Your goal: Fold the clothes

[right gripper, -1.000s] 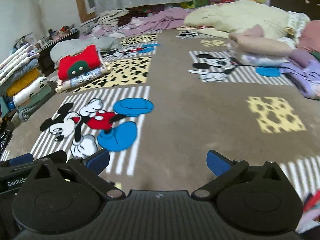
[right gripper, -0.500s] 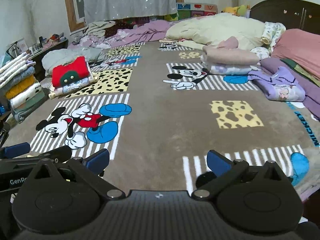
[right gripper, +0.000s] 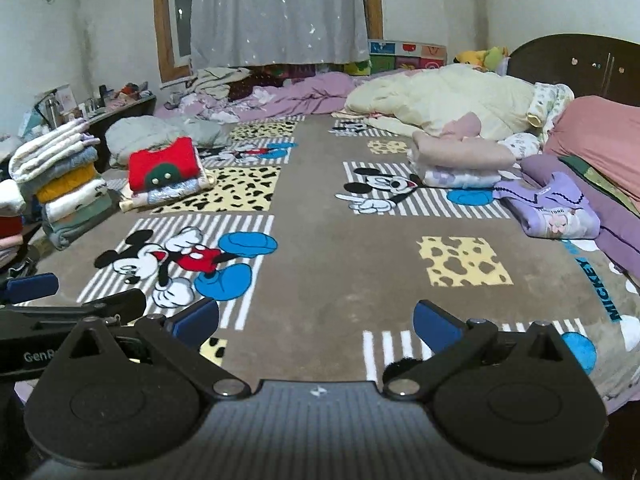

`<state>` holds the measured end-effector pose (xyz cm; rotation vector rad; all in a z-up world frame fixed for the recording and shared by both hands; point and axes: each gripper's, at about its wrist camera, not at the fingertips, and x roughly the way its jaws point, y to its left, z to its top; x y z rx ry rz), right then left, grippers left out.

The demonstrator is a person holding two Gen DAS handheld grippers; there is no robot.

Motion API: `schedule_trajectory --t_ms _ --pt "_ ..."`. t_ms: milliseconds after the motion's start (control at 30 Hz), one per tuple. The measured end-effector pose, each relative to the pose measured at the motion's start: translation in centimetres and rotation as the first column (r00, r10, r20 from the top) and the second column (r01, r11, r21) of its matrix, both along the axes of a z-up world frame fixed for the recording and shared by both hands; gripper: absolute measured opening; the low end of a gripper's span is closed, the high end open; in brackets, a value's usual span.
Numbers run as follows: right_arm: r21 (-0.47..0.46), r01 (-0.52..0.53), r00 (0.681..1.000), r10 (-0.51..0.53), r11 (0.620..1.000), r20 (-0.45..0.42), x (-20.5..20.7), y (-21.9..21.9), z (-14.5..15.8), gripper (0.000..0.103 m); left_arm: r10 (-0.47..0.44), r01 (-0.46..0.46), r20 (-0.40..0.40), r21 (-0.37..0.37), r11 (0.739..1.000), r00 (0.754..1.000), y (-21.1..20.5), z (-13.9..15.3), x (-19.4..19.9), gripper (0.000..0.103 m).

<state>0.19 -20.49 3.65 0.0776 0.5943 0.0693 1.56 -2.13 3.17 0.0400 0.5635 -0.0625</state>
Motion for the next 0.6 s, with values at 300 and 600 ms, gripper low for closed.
schedule_trajectory --t_ms 300,600 --pt "0.038 -0.033 0.999 0.032 0.999 0.033 -1.2 0.2 1.5 0.103 0.038 -0.039 0.031 0.02 0.999 0.999 0.4 1.7 -1.9 0.103" --pt "0.024 -0.031 0.999 0.03 0.999 0.028 -1.6 0.5 1.8 0.103 0.06 -0.06 0.015 -0.013 0.998 0.998 0.7 1.8 -2.3 0.103"
